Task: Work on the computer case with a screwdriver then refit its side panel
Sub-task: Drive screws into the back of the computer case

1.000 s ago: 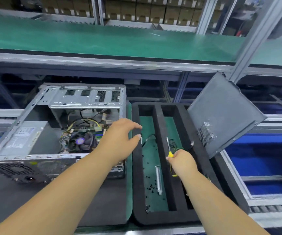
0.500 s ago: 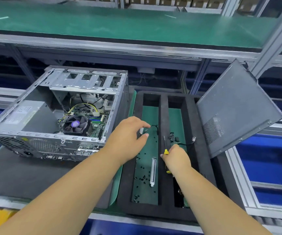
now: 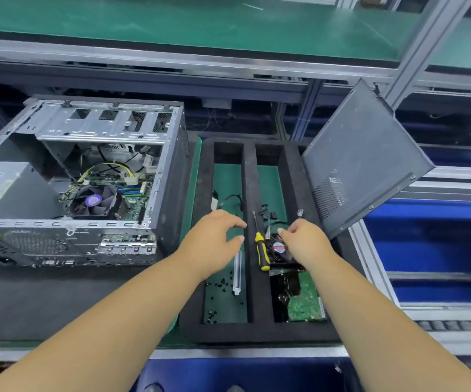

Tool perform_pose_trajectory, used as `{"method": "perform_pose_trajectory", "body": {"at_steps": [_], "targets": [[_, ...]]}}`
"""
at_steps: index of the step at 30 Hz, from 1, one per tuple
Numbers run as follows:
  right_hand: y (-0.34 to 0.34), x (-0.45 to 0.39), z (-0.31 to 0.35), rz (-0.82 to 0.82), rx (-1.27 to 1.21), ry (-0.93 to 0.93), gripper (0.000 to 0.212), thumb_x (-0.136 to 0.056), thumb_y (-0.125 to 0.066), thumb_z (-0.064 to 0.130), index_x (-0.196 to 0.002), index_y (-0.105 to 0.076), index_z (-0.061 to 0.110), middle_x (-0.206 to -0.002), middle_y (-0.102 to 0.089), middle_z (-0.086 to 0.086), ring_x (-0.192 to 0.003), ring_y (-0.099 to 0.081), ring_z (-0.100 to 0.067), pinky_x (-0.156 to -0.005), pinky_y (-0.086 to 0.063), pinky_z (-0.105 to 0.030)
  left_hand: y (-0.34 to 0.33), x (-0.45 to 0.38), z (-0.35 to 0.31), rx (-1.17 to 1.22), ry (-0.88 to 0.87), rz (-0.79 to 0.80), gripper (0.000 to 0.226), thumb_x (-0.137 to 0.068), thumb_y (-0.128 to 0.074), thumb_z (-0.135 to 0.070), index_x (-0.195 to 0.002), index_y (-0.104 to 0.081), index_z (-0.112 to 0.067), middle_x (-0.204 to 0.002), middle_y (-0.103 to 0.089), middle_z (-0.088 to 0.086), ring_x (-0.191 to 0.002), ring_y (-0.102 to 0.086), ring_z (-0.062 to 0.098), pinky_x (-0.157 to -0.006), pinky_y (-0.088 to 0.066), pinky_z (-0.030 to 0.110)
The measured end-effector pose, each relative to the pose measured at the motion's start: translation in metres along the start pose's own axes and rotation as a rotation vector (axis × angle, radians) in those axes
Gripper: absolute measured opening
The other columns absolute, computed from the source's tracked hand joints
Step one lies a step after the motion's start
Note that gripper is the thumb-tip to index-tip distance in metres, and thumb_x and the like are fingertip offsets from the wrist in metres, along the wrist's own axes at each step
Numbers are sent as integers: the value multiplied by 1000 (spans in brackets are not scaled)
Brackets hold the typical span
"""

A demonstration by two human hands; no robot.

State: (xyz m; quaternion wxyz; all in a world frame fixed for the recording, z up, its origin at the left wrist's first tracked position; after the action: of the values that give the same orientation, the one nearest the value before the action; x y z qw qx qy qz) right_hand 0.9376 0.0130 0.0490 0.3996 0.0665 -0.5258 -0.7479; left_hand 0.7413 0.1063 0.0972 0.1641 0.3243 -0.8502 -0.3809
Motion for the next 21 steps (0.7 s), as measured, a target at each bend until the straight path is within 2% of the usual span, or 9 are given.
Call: {"method": "perform_pose_trajectory", "body": {"at_steps": [5, 9, 13, 15, 18, 21], "targets": [[14, 16, -32, 14, 80, -9, 27, -97, -56, 39, -88, -60, 14, -83, -66, -5, -78, -61, -23, -72, -49, -35, -37, -2, -2, 61, 20, 77, 27, -93, -57, -30, -119, -62, -37, -118, -53, -18, -104, -55, 3, -92, -41, 24], [17, 24, -59, 12, 70, -36, 24, -96, -56, 39, -88, -60, 17, -84, -65, -2, -81, -61, -21, -78, -53, -37, -62, -7, -9, 68, 12, 125, 27, -93, -59, -27, -119, -63, -32, -115, -52, -15, -104, -54, 5, -86, -36, 18], [22, 26, -80, -16, 39, -65, 22, -95, -56, 41, -86, -58, 21, -81, -64, 1, -75, -59, -17, -67, -48, -32, -74, -12, -16, 45, 2, 139, 29, -93, -59, -28, -121, -63, -32, -115, -53, -13, -105, -53, 8, -89, -38, 23], [22, 24, -83, -23, 13, -57, 19, -95, -56, 40, -87, -59, 22, -83, -63, 2, -77, -59, -17, -69, -49, -32, -76, -15, -16, 27, 3, 137, 30, -93, -59, -28, -122, -62, -33, -117, -53, -13, -106, -52, 7, -89, -37, 22], [21, 16, -67, -38, -41, 34, 13, -94, -58, 34, -87, -62, 25, -85, -63, 5, -76, -61, -15, -72, -54, -35, -72, -18, -12, 29, 26, 115, 32, -93, -59, -27, -124, -60, -33, -117, -54, -14, -107, -52, 4, -92, -40, 21], [10, 2, -34, 3, 26, 201, 6, -91, -62, 29, -88, -66, 26, -93, -62, 7, -81, -61, -15, -75, -53, -34, -61, -23, -5, 31, 66, 55, 32, -92, -60, -27, -123, -60, -34, -114, -53, -16, -106, -51, 1, -89, -35, 17]]}}
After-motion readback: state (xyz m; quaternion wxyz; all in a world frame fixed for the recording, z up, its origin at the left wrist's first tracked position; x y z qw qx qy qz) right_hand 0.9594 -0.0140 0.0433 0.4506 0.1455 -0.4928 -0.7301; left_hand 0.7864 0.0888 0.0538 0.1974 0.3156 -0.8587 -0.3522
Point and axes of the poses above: each hand's wrist, its own x-axis away from the middle knuckle, its own y-axis out of the back of the hand, z = x × y, the point moved 10 cm from there along -x, towards the middle knuckle
